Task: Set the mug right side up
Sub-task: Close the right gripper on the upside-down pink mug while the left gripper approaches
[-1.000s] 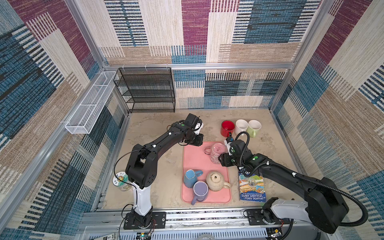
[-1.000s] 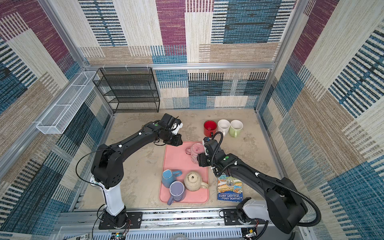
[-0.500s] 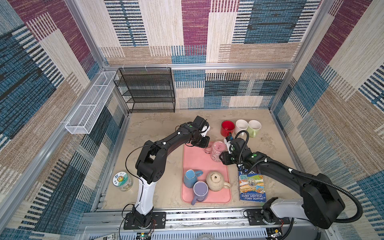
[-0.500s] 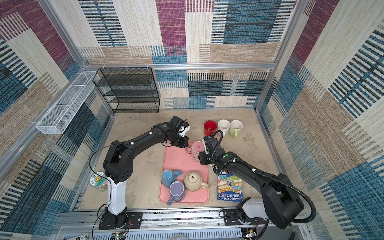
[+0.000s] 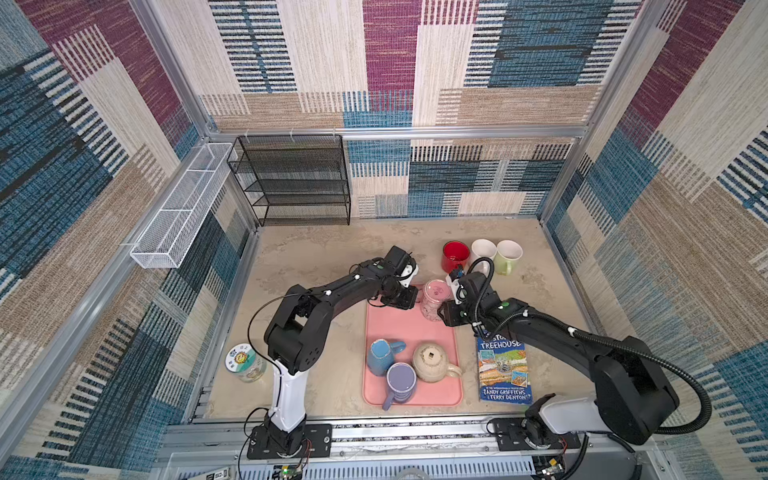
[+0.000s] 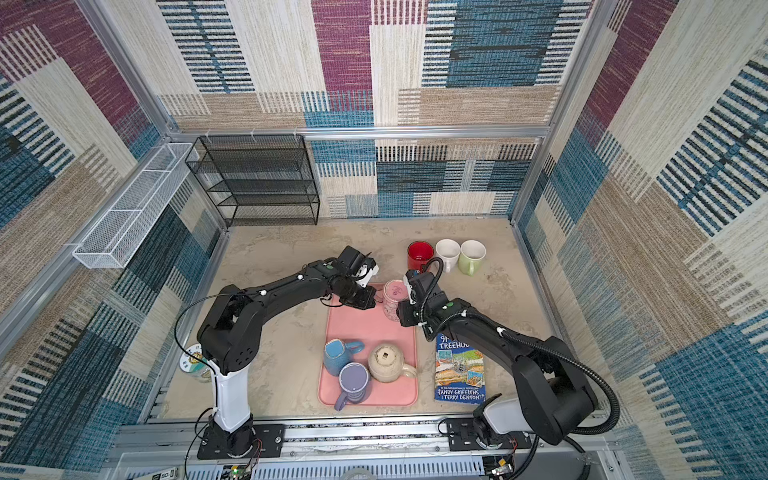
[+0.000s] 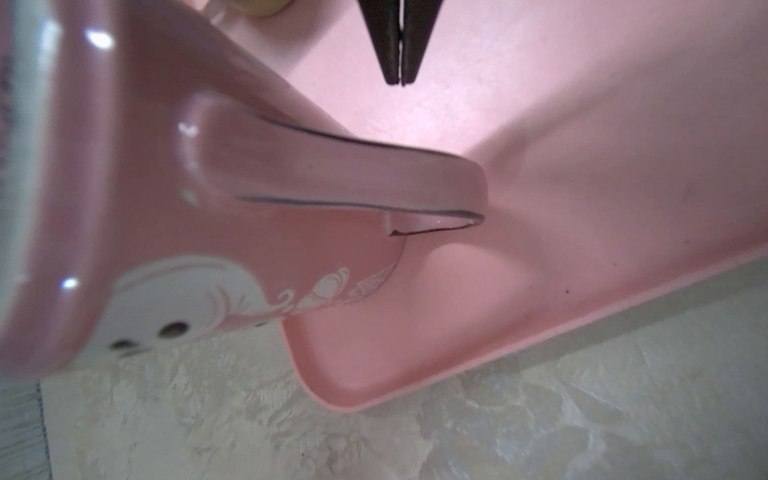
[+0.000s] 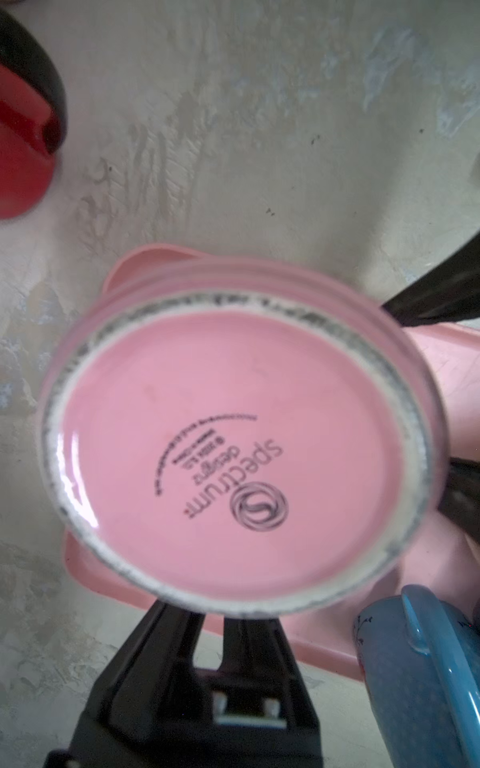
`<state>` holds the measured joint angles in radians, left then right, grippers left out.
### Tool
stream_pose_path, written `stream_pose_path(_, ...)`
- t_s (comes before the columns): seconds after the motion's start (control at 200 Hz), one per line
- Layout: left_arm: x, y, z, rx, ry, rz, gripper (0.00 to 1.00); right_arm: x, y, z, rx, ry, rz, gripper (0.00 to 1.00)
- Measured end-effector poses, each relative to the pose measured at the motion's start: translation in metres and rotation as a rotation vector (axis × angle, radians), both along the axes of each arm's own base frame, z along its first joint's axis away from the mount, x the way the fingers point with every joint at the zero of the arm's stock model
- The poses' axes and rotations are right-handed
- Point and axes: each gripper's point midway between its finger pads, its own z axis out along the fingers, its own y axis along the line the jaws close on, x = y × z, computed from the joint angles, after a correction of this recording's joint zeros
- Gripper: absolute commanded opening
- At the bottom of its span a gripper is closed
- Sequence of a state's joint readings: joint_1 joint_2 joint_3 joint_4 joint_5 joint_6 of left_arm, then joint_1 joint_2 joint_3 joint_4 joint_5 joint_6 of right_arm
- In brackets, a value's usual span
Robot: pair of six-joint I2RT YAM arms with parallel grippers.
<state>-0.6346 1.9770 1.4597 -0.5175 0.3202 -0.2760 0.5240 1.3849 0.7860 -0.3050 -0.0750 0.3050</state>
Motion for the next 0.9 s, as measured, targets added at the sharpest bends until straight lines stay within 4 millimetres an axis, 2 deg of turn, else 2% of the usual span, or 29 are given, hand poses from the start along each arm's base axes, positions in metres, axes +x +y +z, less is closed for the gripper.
stream_pose_path(0.12, 0.011, 0.006, 0.016, -0.029, -0.035, 0.036, 0.08, -0.001, -0.001, 0.004, 0.006, -0.01, -0.001, 0.58)
stream_pose_path(0.205, 0.023, 0.013, 0.03, -0.047, -0.07, 0.069, 0.09, -0.003, -0.002, 0.006, 0.01, -0.016, -0.002, 0.72)
stream_pose_path(0.27, 0.037, 0.017, 0.042, -0.054, -0.106, 0.093, 0.1, -0.005, -0.003, 0.007, 0.013, -0.021, -0.001, 0.78)
stream_pose_path(0.386, 0.067, 0.004, 0.057, -0.082, -0.152, 0.1, 0.1, -0.009, -0.004, 0.008, 0.023, -0.025, 0.008, 0.84)
stream_pose_path(0.481, 0.083, -0.01, 0.045, -0.086, -0.134, 0.088, 0.1, -0.013, -0.003, 0.01, 0.035, -0.027, 0.015, 0.85)
stream_pose_path(0.621, 0.089, -0.019, 0.021, -0.074, -0.077, 0.074, 0.1, -0.012, -0.001, 0.013, 0.053, -0.039, 0.023, 0.87)
stream_pose_path(0.751, 0.092, -0.026, 0.014, -0.083, -0.053, 0.062, 0.1, -0.008, 0.002, 0.015, 0.058, -0.047, 0.025, 0.87)
stream_pose_path(0.901, 0.086, -0.035, 0.01, -0.103, -0.024, 0.037, 0.1, -0.006, 0.003, 0.007, 0.047, -0.033, 0.027, 0.87)
